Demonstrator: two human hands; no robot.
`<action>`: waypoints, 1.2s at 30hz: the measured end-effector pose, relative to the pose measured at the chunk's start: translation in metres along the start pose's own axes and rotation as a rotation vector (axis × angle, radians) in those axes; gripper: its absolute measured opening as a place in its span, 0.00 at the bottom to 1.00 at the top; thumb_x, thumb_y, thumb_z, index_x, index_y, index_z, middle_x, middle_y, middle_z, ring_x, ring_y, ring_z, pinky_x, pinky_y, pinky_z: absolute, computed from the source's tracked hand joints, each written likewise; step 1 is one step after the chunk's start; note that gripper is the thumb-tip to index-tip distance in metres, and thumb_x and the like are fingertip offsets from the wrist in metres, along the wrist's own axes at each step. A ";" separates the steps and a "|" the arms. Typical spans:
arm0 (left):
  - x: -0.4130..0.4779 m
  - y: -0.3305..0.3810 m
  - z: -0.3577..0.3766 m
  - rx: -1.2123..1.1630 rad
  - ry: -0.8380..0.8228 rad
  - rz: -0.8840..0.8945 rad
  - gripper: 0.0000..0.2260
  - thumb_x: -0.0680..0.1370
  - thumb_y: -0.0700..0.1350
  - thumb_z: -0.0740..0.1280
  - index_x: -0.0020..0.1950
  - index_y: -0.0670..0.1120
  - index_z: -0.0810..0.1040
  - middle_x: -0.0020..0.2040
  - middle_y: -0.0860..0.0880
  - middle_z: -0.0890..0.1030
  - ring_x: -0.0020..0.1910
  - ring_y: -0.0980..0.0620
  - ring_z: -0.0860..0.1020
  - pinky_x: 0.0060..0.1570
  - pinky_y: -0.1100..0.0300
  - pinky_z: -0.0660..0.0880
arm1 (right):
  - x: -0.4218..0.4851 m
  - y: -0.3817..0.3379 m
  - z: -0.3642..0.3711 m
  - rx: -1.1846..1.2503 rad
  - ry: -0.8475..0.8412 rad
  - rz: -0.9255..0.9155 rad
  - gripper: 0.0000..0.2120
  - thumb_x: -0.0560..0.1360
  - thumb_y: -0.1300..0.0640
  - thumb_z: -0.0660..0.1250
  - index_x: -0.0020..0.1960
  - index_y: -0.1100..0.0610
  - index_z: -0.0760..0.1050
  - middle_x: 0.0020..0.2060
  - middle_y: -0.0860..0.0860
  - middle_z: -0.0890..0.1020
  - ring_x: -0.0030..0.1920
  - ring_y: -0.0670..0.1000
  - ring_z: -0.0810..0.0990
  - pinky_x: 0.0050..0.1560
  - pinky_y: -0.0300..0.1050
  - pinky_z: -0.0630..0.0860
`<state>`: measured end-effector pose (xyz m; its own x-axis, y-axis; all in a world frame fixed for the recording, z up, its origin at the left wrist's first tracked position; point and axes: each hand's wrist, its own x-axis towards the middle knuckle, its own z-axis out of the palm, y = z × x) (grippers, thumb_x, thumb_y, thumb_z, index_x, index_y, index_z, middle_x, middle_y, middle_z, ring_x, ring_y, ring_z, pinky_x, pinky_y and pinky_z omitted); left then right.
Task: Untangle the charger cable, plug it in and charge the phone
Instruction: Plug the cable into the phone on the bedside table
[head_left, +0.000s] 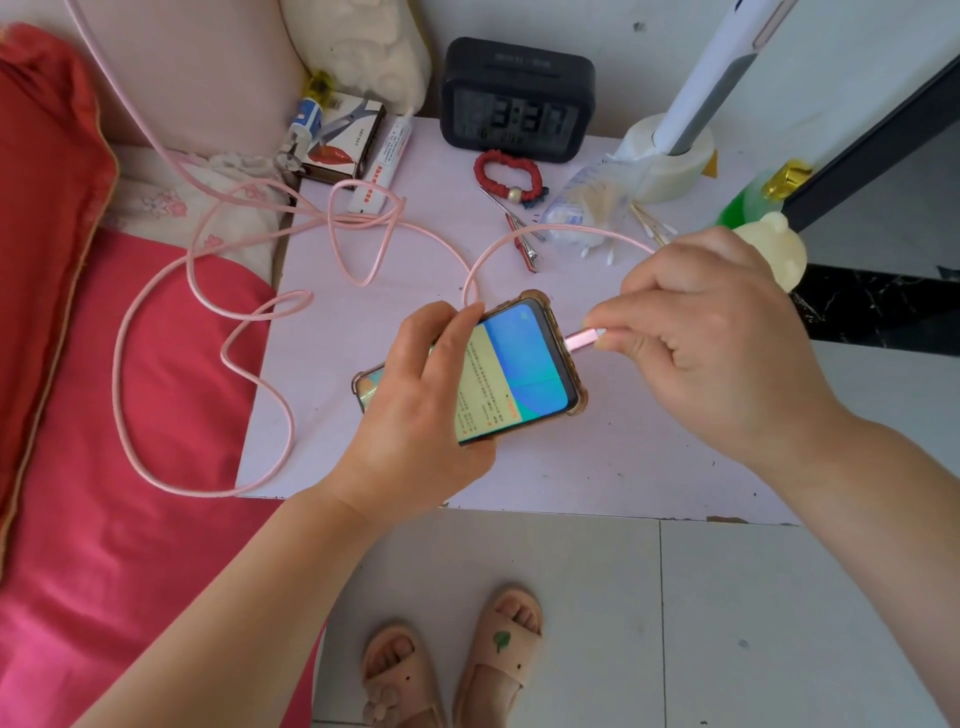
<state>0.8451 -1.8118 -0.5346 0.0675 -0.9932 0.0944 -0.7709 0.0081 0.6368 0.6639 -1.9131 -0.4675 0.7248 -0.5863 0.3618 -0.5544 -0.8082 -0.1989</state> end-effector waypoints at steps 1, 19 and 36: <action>0.001 0.001 0.000 -0.001 -0.015 -0.011 0.38 0.61 0.36 0.75 0.69 0.39 0.65 0.62 0.39 0.68 0.61 0.44 0.67 0.48 0.64 0.66 | -0.001 0.001 0.001 0.008 -0.002 0.006 0.04 0.67 0.60 0.71 0.40 0.59 0.83 0.33 0.56 0.80 0.38 0.62 0.76 0.38 0.55 0.74; 0.024 -0.004 0.020 0.255 -0.426 0.013 0.43 0.68 0.46 0.71 0.75 0.49 0.49 0.71 0.51 0.56 0.69 0.50 0.56 0.66 0.59 0.58 | -0.054 0.025 0.052 0.088 -0.146 0.299 0.05 0.67 0.60 0.70 0.41 0.56 0.83 0.34 0.54 0.81 0.38 0.61 0.77 0.41 0.52 0.72; 0.029 -0.017 0.023 0.361 -0.447 0.020 0.45 0.66 0.56 0.74 0.75 0.51 0.50 0.74 0.51 0.57 0.71 0.49 0.54 0.71 0.53 0.51 | -0.062 0.024 0.070 0.080 -0.208 0.421 0.08 0.70 0.60 0.72 0.48 0.55 0.82 0.40 0.53 0.83 0.44 0.59 0.77 0.45 0.51 0.71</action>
<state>0.8455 -1.8433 -0.5600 -0.1626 -0.9465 -0.2787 -0.9420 0.0648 0.3294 0.6348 -1.9001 -0.5586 0.5146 -0.8562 0.0464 -0.7905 -0.4947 -0.3612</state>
